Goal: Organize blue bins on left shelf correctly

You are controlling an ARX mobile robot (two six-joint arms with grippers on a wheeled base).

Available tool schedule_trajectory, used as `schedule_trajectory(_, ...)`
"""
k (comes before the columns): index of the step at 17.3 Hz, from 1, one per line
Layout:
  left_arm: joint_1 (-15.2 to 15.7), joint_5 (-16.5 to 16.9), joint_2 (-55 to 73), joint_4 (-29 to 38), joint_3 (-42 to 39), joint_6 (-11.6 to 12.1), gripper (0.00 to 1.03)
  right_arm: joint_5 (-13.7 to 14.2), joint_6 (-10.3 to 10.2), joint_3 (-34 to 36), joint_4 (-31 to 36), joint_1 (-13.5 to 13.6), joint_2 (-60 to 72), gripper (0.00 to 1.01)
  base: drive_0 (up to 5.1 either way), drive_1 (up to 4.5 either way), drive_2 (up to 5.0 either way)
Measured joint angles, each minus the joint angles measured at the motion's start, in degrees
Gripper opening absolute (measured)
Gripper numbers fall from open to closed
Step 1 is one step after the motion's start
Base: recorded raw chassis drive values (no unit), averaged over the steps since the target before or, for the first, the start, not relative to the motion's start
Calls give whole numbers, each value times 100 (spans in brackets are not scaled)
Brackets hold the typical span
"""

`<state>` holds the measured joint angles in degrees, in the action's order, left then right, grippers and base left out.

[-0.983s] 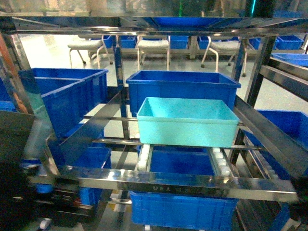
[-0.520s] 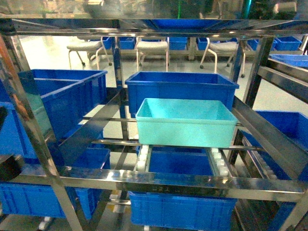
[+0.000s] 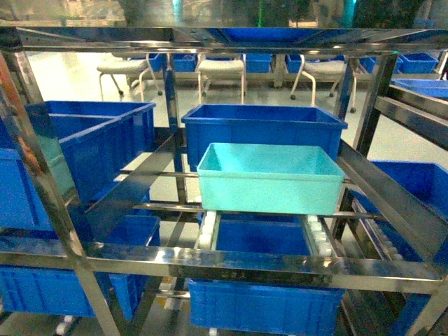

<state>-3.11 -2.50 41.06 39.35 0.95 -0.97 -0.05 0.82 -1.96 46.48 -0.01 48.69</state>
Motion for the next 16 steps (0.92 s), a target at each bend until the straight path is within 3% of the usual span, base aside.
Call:
schedule_trajectory(1,295,203,-341,-313,-9,11,2,2,0,57,-334,0,-372,2,0,0,0)
schedule_trajectory(5,306,245,-1495,-1346,-11,15,2,2,0,114,-1473,0,-1635,2,0,0,0)
schedule_trajectory(14,306,243,-2162,-1971,-11,15,2,0,0,118,-2216,0,-2428,2,0,0,0)
schedule_trajectory(16,306,243,-2507,-2328,-11,13,2,0,0,118,-2632,0,-2865,2,0,0,0)
